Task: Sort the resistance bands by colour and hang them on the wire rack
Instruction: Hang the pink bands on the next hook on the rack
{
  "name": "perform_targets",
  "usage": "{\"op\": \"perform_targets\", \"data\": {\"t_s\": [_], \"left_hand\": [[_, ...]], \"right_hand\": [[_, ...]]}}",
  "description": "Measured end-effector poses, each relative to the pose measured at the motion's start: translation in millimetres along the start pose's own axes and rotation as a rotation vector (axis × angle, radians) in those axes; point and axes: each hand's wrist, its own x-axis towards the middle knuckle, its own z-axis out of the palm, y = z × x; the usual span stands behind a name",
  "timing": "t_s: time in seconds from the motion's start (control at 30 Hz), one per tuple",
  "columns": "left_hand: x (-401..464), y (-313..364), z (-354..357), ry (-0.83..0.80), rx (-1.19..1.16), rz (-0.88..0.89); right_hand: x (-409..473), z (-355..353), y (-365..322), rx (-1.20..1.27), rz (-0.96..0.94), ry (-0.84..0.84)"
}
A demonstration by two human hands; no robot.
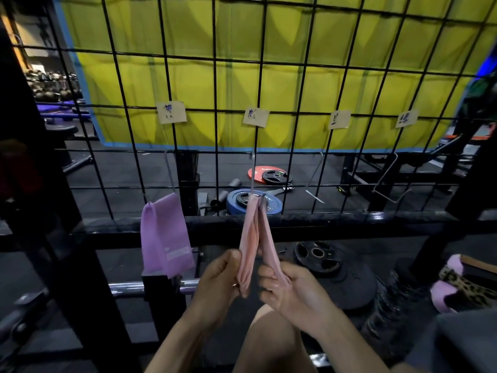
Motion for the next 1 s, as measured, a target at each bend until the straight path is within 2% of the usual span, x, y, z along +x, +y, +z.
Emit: {"op": "perform_targets", "data": {"t_s": [0.13, 0.27, 0.4, 0.53, 0.63, 0.7, 0.87, 1.0], "left_hand": [[-2.9, -3.0, -3.0, -0.002, 0.121, 0.082], [-0.8, -11.2, -1.3, 0.044, 0.22, 0.193], [-1.0, -19.6, 2.0, 0.104, 0.245, 0.21], [-1.3, -19.8, 1.4, 0.112, 0.19, 0.175], [2.2, -24.4, -5.9, 0.056, -0.058, -0.009], [4.9, -25.8, -7.4, 0.019, -0.092, -0.066], [11.7, -23.3, 3.9, 0.124, 0.213, 0.105], [10.7, -11.3, 0.3, 0.11, 0.444, 0.214]], "right_hand": [[9.3, 3.2, 11.1, 0.016, -0.01, 0.011], [16.8, 6.3, 14.7, -0.154, -0.033, -0.053], [13.7, 6.7, 26.1, -0.274, -0.049, -0.023], [10.7, 6.8, 26.3, -0.136, -0.027, -0.005], [7.5, 3.2, 26.4, 0.052, 0.008, 0.008], [8.7, -2.1, 28.5, 0.141, 0.031, -0.002], [8.5, 1.9, 27.6, -0.102, 0.002, 0.074], [4.0, 15.4, 20.5, -0.383, -0.027, 0.182]]}}
